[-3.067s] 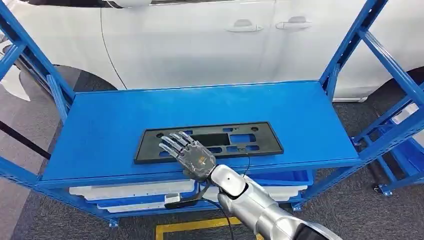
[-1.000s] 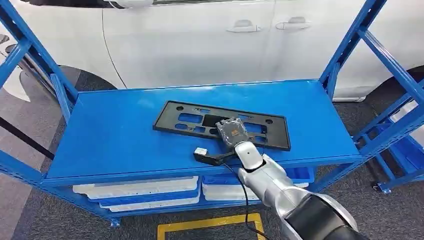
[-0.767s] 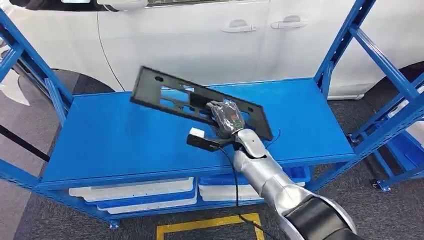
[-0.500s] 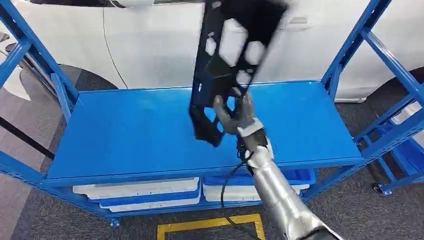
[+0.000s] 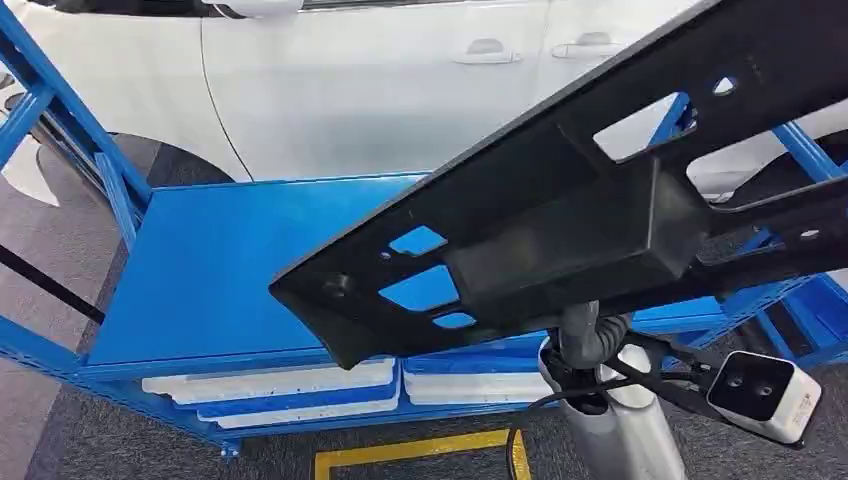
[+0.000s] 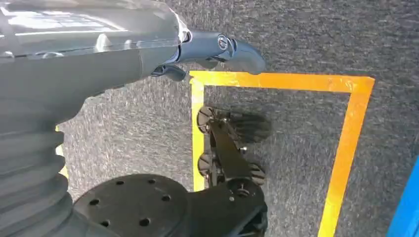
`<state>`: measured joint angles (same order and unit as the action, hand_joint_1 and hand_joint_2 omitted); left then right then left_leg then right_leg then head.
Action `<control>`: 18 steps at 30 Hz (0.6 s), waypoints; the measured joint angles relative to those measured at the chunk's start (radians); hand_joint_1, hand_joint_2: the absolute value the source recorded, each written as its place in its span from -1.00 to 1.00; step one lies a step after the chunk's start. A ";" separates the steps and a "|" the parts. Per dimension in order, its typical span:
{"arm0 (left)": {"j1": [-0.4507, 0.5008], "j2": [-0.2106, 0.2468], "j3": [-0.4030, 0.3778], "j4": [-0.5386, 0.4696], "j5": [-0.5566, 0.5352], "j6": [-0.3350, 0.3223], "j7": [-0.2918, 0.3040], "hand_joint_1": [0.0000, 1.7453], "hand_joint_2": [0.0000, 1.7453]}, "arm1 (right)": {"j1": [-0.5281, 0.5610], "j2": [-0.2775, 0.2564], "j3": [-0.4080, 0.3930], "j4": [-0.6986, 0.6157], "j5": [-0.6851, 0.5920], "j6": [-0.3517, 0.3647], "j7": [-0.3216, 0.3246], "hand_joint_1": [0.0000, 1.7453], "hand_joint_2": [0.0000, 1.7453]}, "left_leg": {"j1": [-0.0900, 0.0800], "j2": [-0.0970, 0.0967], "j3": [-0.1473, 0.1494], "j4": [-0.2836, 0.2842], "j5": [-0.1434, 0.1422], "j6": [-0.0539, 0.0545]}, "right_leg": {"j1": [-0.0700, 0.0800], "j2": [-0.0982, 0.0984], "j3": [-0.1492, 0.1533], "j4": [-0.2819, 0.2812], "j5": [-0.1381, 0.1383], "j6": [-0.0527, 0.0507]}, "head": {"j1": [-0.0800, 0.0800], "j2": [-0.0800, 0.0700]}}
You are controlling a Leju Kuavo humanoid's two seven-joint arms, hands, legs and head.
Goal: Take the parts from the cabinet and place them on the table.
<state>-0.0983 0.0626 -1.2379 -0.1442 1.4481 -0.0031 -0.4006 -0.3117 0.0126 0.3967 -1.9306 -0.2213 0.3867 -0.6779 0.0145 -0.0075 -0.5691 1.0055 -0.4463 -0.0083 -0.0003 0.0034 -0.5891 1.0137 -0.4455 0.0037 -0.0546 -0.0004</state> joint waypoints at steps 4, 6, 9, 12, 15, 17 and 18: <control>-0.003 -0.001 0.000 0.000 0.000 0.013 0.008 -1.00 1.00 | 0.003 0.000 0.033 -0.001 0.003 0.036 -0.002 0.90 1.00 | 0.002 0.002 -0.049 0.125 -0.093 -0.015 | -0.009 -0.005 0.002 -0.015 0.016 -0.024 | 0.000 0.000; -0.002 -0.001 0.000 0.000 0.000 0.015 0.015 -1.00 1.00 | 0.003 -0.002 0.042 -0.001 -0.006 0.044 -0.001 0.90 1.00 | 0.002 0.002 -0.117 0.283 -0.165 -0.020 | -0.004 -0.007 -0.005 -0.014 0.019 -0.028 | 0.000 0.000; -0.003 0.000 0.000 0.000 0.000 0.024 0.035 -1.00 1.00 | -0.006 -0.006 0.056 -0.002 -0.034 0.043 0.021 0.90 1.00 | 0.001 0.002 -0.079 0.234 -0.110 -0.014 | 0.001 -0.006 -0.012 -0.008 0.022 -0.029 | 0.000 0.000; -0.013 0.004 0.000 0.000 0.000 0.034 0.049 -1.00 1.00 | -0.029 -0.008 0.065 -0.010 -0.051 0.024 0.055 0.90 1.00 | -0.007 0.001 0.042 0.008 -0.047 0.006 | 0.010 -0.006 -0.015 0.002 0.023 -0.022 | 0.000 0.000; -0.013 0.005 0.000 0.001 0.000 0.045 0.072 -1.00 1.00 | -0.042 -0.009 0.066 -0.018 -0.066 0.000 0.068 0.90 1.00 | -0.012 0.000 0.030 0.009 -0.032 0.018 | 0.004 -0.007 -0.022 0.001 0.035 -0.004 | 0.000 0.000; -0.012 0.004 0.002 0.001 0.000 0.050 0.084 -1.00 1.00 | -0.048 -0.010 0.066 -0.024 -0.069 -0.009 0.072 0.90 1.00 | 0.000 0.007 0.027 -0.006 -0.010 0.030 | 0.003 -0.002 -0.030 0.010 0.028 0.006 | 0.000 0.000; -0.014 0.004 0.003 0.001 0.000 0.051 0.086 -1.00 1.00 | -0.054 -0.012 0.066 -0.027 -0.069 -0.011 0.072 0.90 1.00 | 0.000 0.006 0.018 -0.008 -0.002 0.037 | 0.004 -0.003 -0.044 0.039 -0.012 0.013 | 0.000 0.000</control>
<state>-0.1120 0.0664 -1.2345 -0.1434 1.4484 0.0484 -0.3143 -0.3655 0.0004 0.4631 -1.9581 -0.2907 0.3758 -0.6058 0.0143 -0.0012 -0.5506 0.9973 -0.4484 0.0290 0.0032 0.0007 -0.6332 1.0526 -0.4576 0.0168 -0.0542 -0.0004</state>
